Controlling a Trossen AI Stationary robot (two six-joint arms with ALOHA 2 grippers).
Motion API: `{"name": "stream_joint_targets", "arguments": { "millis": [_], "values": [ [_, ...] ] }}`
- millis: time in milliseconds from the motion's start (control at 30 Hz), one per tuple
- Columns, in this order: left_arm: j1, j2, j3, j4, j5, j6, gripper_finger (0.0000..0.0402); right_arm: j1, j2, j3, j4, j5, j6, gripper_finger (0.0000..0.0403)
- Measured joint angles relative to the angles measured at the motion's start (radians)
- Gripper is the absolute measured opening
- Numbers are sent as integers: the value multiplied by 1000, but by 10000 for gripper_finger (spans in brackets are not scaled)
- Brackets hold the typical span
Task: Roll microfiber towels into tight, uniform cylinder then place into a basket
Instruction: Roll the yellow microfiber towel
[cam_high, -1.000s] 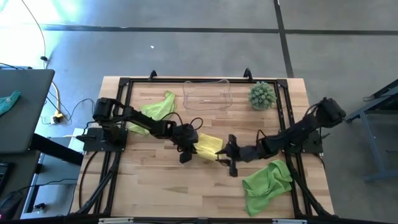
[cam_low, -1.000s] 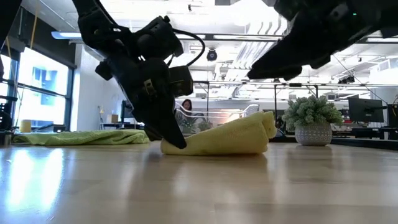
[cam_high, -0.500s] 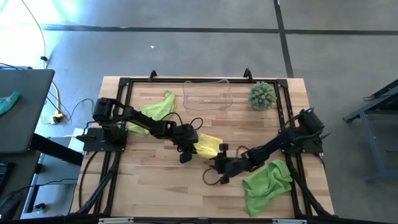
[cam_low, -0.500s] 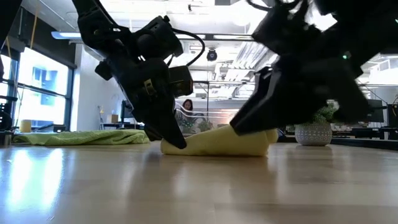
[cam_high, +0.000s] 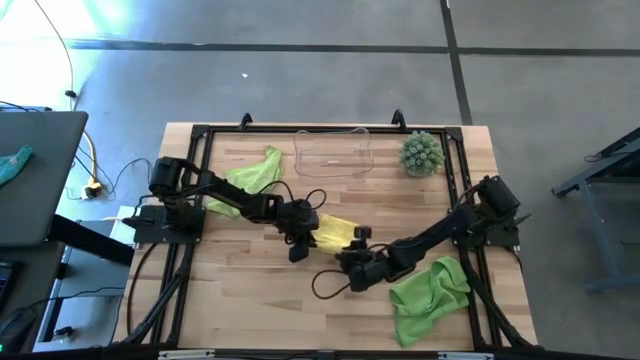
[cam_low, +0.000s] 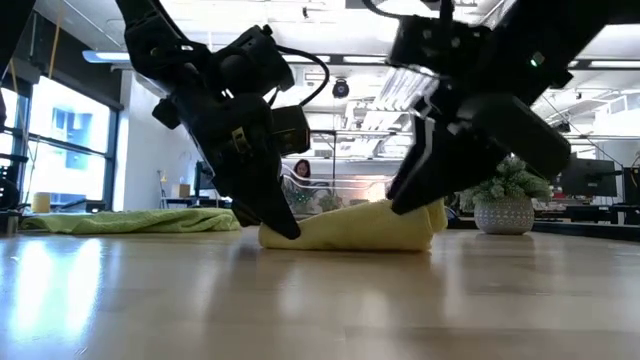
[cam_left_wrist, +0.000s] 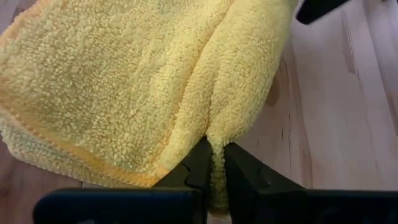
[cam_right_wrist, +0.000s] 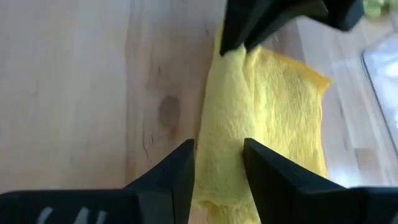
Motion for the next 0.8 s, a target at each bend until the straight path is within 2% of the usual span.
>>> {"name": "stream_joint_targets", "arguments": {
  "millis": [200, 533, 633, 800],
  "values": [
    [0, 0, 0, 4, -2, -3, 26, -10, 0, -68, 3, -61, 182, 130],
    [-9, -2, -1, 21, -12, 23, 42, -9, -4, -142, 67, -80, 431, 127],
    [-12, -12, -1, 18, -17, 66, 64, -11, -5, -151, 77, -101, 484, 108],
    [-11, -65, -4, -24, -28, 157, 102, -13, -5, -153, 104, -146, 501, 50]
  ]
}}
